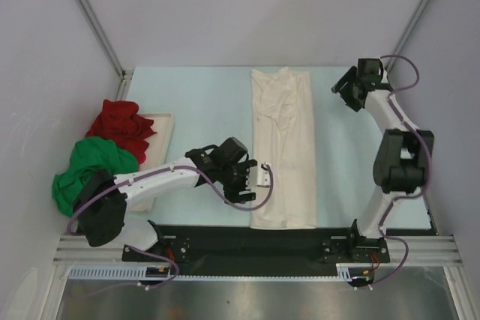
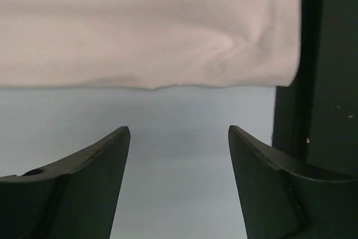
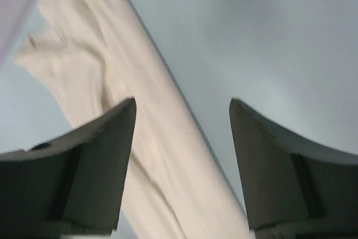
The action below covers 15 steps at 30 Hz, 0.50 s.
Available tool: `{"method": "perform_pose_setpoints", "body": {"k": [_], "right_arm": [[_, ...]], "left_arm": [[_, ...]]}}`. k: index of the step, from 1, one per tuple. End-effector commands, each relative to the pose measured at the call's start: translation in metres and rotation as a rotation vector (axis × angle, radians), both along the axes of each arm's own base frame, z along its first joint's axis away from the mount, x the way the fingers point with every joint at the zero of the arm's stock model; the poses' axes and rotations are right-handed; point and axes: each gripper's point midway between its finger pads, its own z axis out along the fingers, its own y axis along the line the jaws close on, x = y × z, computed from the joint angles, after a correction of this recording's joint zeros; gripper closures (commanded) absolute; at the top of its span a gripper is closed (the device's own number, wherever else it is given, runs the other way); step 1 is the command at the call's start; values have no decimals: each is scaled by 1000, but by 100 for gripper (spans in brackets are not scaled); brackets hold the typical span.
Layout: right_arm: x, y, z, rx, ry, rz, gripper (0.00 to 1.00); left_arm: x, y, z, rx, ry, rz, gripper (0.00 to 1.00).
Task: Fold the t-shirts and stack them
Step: Fold the tshirt
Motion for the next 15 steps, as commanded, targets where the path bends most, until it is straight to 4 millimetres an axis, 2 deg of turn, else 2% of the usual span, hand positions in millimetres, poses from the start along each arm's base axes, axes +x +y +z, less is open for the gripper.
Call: {"method": "perform_pose_setpoints", "body": {"k": [1, 2, 4, 5, 6, 7, 8, 9, 11, 12, 14, 15], "right_arm": [[-114, 8, -23, -128, 178, 58, 28], [-136, 18, -5, -131, 139, 77, 28], [-182, 31, -19, -91, 190, 101, 29], [-215, 36, -43, -76, 259, 108, 30], [-239, 44, -34, -69, 244, 128, 30], [-255, 51, -40, -56, 261, 128, 30], [-281, 54, -55, -53, 310, 134, 31], [-302, 65, -53, -50, 318, 165, 32], [-327, 71, -60, -36, 352, 149, 33], [-351, 78, -71, -50, 407, 185, 34], [-368, 87, -71, -26, 399, 173, 35], [-384, 87, -80, -32, 441, 174, 35]], "left_arm": [[-35, -17, 3, -75, -80, -255, 23], [-43, -19, 4, -87, -95, -299, 23], [-64, -25, 0, -111, -142, -424, 23], [-70, -27, -1, -116, -158, -462, 23], [-80, -30, -4, -118, -175, -514, 23], [-83, -33, -8, -123, -204, -545, 24], [-84, -34, -11, -109, -232, -557, 23], [-94, -40, -14, -112, -251, -601, 24], [-101, -42, -26, -82, -275, -640, 24], [-106, -48, -28, -80, -303, -660, 25], [-110, -50, -38, -56, -298, -676, 26], [-111, -51, -40, -54, -299, -681, 27]]}}
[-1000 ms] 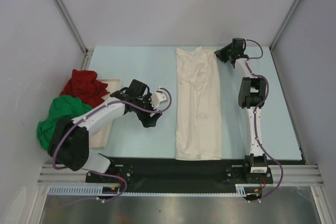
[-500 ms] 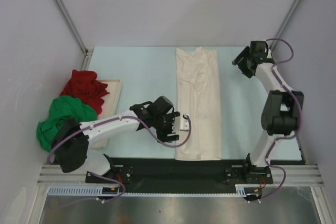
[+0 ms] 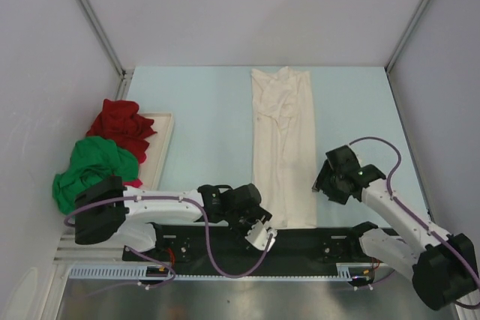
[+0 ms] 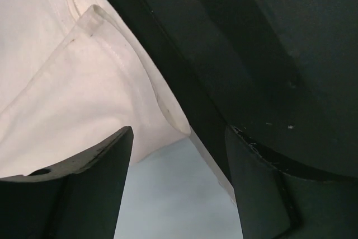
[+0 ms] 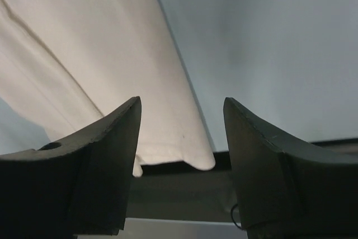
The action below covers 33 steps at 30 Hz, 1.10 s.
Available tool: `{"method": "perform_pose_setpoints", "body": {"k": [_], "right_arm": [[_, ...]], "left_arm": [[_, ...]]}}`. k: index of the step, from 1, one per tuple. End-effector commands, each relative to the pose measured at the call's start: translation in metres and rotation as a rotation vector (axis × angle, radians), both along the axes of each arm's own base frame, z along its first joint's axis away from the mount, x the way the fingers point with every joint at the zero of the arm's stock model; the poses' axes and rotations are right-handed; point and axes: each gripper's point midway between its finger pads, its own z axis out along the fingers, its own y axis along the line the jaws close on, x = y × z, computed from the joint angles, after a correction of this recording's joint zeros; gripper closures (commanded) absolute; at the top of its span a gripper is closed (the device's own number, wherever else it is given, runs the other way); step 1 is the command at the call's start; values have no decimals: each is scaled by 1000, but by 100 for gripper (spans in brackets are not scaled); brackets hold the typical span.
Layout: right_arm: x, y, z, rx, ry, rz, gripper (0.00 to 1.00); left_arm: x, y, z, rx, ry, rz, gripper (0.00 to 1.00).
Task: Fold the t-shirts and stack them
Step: Fold the tshirt
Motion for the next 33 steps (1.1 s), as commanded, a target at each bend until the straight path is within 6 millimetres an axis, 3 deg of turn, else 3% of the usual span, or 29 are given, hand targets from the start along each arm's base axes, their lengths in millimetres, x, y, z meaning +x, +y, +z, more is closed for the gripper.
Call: {"method": "perform_pose_setpoints", "body": {"k": [1, 5, 9, 10, 13, 15, 16, 17, 19, 20, 23, 25, 26, 27, 28, 30, 32, 33], "right_arm": [[-39, 4, -8, -14, 55, -46, 36], [-73, 18, -31, 18, 140, -12, 36], [-88, 31, -46, 43, 177, 16, 37], [-90, 31, -48, 36, 184, 21, 38], [-90, 31, -48, 24, 183, 39, 44], [-88, 35, -46, 41, 168, 49, 58], [-88, 36, -46, 49, 167, 53, 64], [-86, 37, -44, 55, 162, 56, 75], [-85, 40, -41, 66, 157, 62, 87], [-84, 40, -39, 66, 153, 74, 96], [-70, 44, -20, 84, 110, 104, 100], [-50, 45, 3, 105, 63, 97, 100], [-42, 44, 11, 99, 33, 122, 100], [-28, 46, 26, 120, -7, 127, 100], [-13, 36, 27, 105, -16, 84, 100], [11, 38, 36, 147, -56, 116, 100], [47, 28, 42, 155, -90, 79, 100], [60, 25, 46, 149, -109, 89, 100]], "left_arm": [[6, -16, -4, -38, -75, -40, 28], [12, -16, -9, -51, -114, -36, 30], [14, -16, -12, -59, -119, -29, 36], [14, -17, -13, -55, -120, -25, 39], [18, -16, -19, -28, -124, -3, 62], [25, -18, -19, -21, -142, 34, 72], [29, -21, -19, -20, -148, 50, 84], [31, -22, -16, -19, -153, 64, 88], [34, -24, -10, -26, -146, 84, 100], [38, -25, -6, -37, -139, 104, 100], [49, -32, 18, -89, -95, 173, 100], [68, -32, 40, -136, -4, 243, 100], [89, -25, 48, -155, 21, 308, 100], [93, -24, 54, -170, 67, 328, 100], [106, -26, 66, -198, 71, 357, 100], [134, -17, 67, -203, 102, 441, 100], [165, -16, 79, -231, 107, 514, 100], [176, -16, 70, -210, 141, 559, 100]]}}
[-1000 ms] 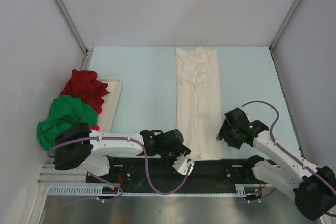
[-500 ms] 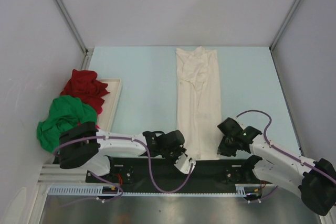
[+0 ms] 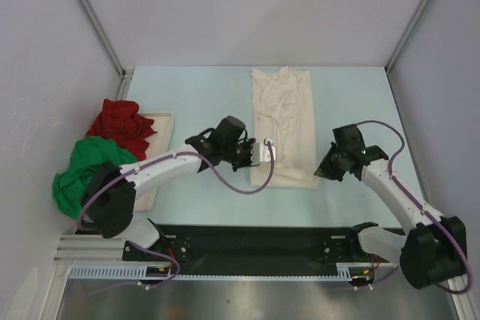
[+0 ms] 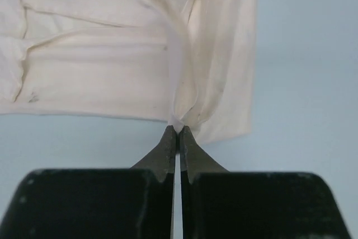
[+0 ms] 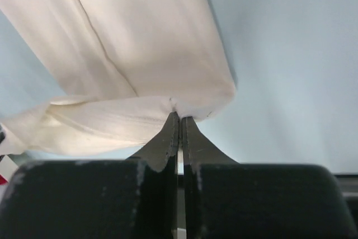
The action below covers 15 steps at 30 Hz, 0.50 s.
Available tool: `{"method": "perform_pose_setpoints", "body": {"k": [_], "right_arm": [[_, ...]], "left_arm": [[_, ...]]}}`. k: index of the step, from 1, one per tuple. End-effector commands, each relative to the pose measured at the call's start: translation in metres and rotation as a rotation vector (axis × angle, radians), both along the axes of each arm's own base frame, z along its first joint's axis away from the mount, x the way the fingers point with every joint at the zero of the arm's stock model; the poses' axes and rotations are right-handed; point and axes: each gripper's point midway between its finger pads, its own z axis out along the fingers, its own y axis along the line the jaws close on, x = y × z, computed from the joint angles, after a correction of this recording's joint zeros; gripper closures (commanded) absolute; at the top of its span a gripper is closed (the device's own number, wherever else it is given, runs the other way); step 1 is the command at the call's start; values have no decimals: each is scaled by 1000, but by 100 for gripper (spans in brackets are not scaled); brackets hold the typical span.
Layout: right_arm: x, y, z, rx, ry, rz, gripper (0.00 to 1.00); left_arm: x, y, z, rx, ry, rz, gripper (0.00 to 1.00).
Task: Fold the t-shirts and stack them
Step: Fold the tshirt
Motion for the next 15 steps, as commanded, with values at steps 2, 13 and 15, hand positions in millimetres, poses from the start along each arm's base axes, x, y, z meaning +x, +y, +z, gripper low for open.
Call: {"method": "perform_pose_setpoints", "body": {"k": [2, 13, 15], "right_arm": [[81, -7, 23, 5, -150, 63, 100], [191, -12, -6, 63, -158, 67, 100], [203, -13, -10, 64, -156, 60, 100]], "left_arm": [[49, -10, 23, -90, 105, 125, 100], [144, -18, -4, -50, 108, 331, 100], [157, -18, -5, -53, 102, 356, 100]]}}
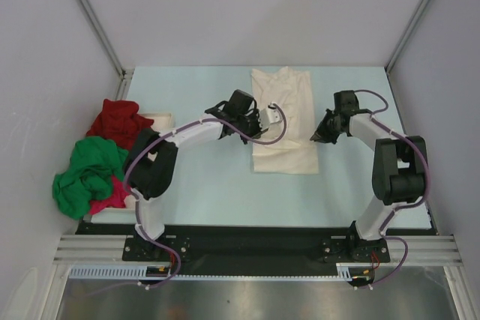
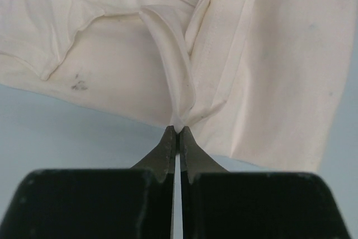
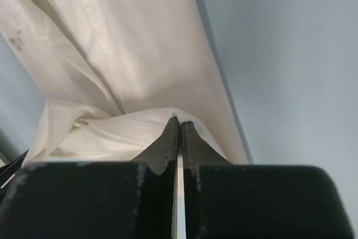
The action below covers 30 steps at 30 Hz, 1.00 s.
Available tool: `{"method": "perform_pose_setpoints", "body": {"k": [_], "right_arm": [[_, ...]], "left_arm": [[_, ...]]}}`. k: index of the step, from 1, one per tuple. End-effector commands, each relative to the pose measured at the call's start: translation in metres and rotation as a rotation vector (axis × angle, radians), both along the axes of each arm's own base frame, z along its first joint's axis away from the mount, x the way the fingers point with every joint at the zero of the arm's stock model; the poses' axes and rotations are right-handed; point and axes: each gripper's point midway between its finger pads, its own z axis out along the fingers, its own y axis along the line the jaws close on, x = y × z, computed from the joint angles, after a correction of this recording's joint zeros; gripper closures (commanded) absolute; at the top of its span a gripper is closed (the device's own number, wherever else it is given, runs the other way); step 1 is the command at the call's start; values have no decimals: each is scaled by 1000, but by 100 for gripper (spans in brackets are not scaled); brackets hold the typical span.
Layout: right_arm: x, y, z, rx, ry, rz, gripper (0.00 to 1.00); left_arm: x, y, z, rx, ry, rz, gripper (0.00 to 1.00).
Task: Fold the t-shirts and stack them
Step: Fold the tshirt
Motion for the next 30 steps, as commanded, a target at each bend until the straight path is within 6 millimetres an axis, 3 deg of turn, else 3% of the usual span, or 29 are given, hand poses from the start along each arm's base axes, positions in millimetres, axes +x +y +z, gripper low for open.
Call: {"method": "perform_pose_setpoints", "body": {"k": [1, 6, 7, 9, 10, 11, 14, 15, 17, 19, 21, 26, 28, 30], "right_arm": [[37, 2, 16, 11, -101, 28, 100], [48, -6, 4, 6, -87, -1, 100], [48, -9, -2, -1, -72, -10, 97], [50, -14, -3, 1, -70, -29, 78], [55, -20, -2, -1, -81, -45, 77], [57, -24, 0, -7, -90, -50, 75], [69, -34, 12, -32, -114, -67, 57], [71, -36, 18, -42, -128, -60, 54], [70, -37, 37, -82, -162, -56, 54], [62, -43, 46, -151, -179, -62, 53], [43, -38, 54, -195, -197, -40, 52], [-1, -18, 41, -256, -150, 46, 55], [-22, 3, 26, -246, -103, 124, 58], [-33, 22, 19, -238, -79, 193, 60]], "left_arm": [[26, -6, 13, -33, -23, 56, 100], [40, -7, -7, 0, -8, 88, 100], [42, -6, -8, 3, -9, 96, 100], [49, -4, -12, 10, -16, 126, 99], [53, -4, -10, 4, -29, 135, 98], [56, -4, -12, 2, -32, 150, 96], [72, -3, -8, -3, -81, 204, 91], [78, -6, -8, -6, -86, 214, 83], [82, -8, -7, -9, -76, 230, 80], [91, -8, -7, -10, -79, 275, 79], [101, -7, -5, -16, -96, 316, 67], [124, 12, 12, -52, -91, 467, 50], [119, 20, 20, -80, -29, 473, 48], [104, 21, 42, -119, -6, 435, 44]]}}
